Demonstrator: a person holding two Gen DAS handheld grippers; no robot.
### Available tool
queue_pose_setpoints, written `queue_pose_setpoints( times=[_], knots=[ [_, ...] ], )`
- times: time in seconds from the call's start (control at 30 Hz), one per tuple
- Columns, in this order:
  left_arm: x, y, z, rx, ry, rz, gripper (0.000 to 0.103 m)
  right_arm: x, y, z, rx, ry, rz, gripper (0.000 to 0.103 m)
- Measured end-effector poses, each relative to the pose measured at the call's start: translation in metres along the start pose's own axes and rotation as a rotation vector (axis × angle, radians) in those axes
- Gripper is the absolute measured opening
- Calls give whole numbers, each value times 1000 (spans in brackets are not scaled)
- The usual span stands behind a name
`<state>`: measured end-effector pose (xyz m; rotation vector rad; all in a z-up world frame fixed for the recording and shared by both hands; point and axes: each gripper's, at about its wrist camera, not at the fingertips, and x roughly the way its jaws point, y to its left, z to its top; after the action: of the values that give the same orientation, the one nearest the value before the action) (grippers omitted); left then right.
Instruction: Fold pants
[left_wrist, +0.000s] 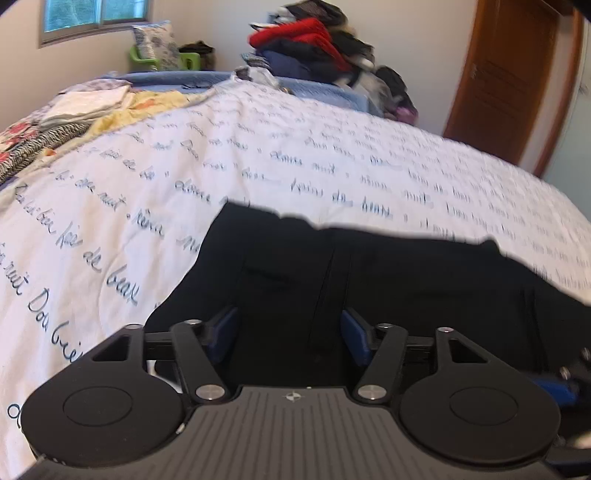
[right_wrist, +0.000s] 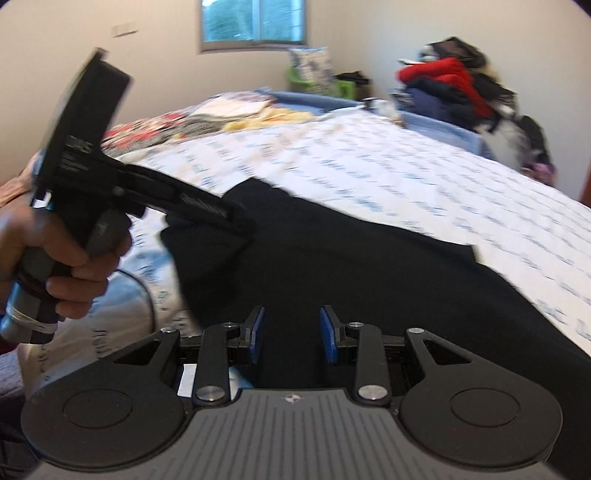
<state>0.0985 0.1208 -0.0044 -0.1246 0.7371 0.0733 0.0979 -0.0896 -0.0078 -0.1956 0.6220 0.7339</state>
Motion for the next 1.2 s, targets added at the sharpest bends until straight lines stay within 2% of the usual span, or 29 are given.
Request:
queue_pose_setpoints(
  times=[0.1, 0.2, 0.23, 0.3, 0.43, 0.6, 0.7, 0.83, 0.93, 1.0, 1.07, 1.13, 1.2],
  knots=[
    [-11, 2, -8, 46, -25, -6, 62, 12, 16, 2, -53, 28, 4, 32],
    [-25, 19, -7, -28, -56, -1, 64, 14, 36, 7, -110, 17, -5, 33],
    [-26, 26, -5, -73, -59, 1, 67, 14, 42, 9, -133, 7, -3, 35],
    [-31, 46, -1, -183, -52, -20, 68, 15, 56, 10, -186, -20, -9, 58],
    [-34, 79, -2, -377, 19, -160, 69, 22, 86, 4, -346, -61, -54, 60],
    [-25, 95, -10, -526, 119, -347, 77, 40, 106, -7, -496, -17, -131, 60],
    [-12, 104, -16, -633, 178, -427, 83, 54, 118, -11, -599, -3, -183, 60],
    [9, 118, -28, -788, 255, -515, 88, 67, 134, -15, -736, -28, -254, 59],
    [18, 127, -34, -876, 268, -547, 91, 82, 144, -13, -822, -48, -288, 57],
    [23, 132, -34, -918, 259, -564, 91, 93, 149, -11, -857, -52, -285, 40],
    [29, 136, -33, -953, 253, -578, 92, 101, 150, -8, -865, -58, -275, 31],
    [35, 138, -33, -990, 245, -597, 94, 107, 149, -4, -856, -71, -273, 27],
    [40, 138, -30, -1009, 230, -613, 95, 103, 144, 5, -798, -96, -257, 17]
  ],
)
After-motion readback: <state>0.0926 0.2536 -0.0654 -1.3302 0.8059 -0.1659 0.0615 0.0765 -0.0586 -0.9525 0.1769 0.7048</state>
